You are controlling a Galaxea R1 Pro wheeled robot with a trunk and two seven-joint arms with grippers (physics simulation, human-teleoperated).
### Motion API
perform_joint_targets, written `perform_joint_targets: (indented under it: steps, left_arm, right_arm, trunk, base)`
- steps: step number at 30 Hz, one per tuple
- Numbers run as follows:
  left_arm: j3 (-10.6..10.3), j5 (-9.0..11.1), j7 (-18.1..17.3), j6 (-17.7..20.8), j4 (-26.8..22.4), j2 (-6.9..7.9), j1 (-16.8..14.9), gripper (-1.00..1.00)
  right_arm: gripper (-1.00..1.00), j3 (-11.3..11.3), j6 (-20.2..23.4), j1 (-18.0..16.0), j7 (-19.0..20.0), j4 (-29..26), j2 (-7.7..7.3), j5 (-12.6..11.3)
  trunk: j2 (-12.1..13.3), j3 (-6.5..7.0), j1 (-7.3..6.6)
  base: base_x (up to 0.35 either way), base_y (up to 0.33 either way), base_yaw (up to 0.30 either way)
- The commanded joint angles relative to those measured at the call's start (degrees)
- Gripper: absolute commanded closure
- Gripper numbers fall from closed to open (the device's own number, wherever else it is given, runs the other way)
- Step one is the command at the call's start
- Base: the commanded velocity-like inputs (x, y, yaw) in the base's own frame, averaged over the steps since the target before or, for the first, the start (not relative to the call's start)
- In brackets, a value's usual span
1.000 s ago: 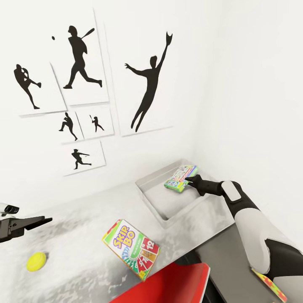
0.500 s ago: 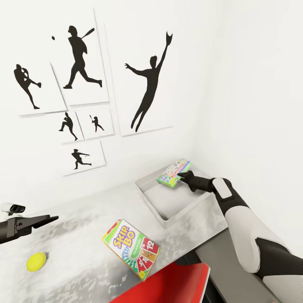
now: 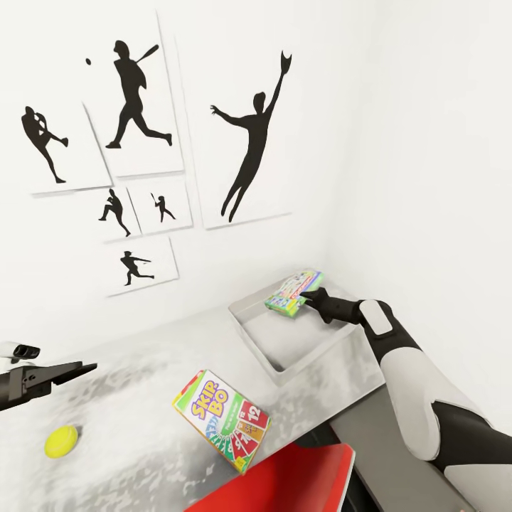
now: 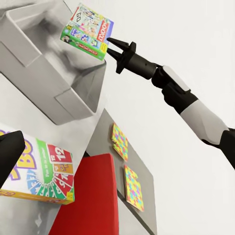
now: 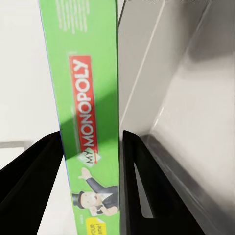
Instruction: Put all the toys in the child's room - the three board games (two on the bed and one on the table), the two jigsaw puzzles on the table, and the tennis ball on the table - inside the toy box on the table in the child's room.
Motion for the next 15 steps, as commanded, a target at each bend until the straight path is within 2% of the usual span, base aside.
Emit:
perform_joint_targets:
  steps: [1, 15]
  left_arm:
    - [0.0, 0.0, -0.2, 0.6, 0.0, 0.02, 0.0, -1.0]
    - [0.0, -0.1, -0.2, 0.6, 0.0, 0.02, 0.0, -1.0]
  right_arm:
    - [1.0, -0.3, 0.3, -0.1, 0.4, 0.0, 0.02, 0.4]
    - [1.0, -0.3, 0.7, -0.8, -1.1, 0.0, -0.59, 0.3]
  trunk:
    - [-0.1, -0.12, 0.03]
    - [-0.1, -1.16, 0.03]
  base:
    - [0.0, 0.0, 0.0]
    - [0.0, 0.0, 0.0]
